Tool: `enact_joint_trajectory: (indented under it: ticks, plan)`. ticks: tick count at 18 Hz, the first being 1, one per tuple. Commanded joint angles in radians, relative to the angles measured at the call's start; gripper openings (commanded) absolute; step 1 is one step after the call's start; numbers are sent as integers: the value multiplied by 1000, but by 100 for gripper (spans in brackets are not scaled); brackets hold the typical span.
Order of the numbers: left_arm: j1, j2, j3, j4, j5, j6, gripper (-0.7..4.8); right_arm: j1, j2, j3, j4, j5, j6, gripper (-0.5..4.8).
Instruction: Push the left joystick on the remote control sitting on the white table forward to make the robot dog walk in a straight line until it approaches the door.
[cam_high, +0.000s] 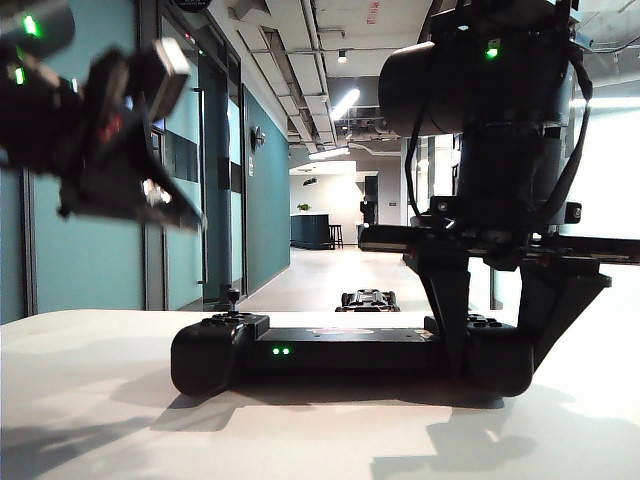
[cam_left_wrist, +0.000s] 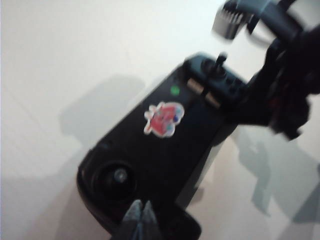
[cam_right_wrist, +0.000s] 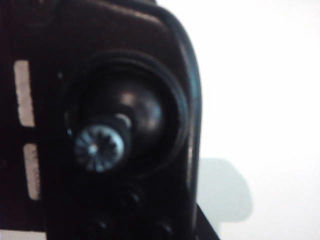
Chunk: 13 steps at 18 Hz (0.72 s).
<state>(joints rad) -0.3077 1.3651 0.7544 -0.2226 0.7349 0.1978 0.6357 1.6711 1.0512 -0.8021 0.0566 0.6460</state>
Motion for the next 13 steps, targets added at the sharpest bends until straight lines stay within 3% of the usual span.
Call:
enact_joint_trajectory:
  ticks: [1, 9, 13]
  plan:
    - [-1, 47, -11, 66, 42, 13, -5, 1, -2, 0, -6, -3, 10, 155]
    - [-4, 146, -11, 136, 84, 12, -5, 0, 0, 0, -5, -3, 9, 155]
    - [-74, 173, -11, 173, 87, 12, -5, 0, 0, 0, -5, -3, 9, 155]
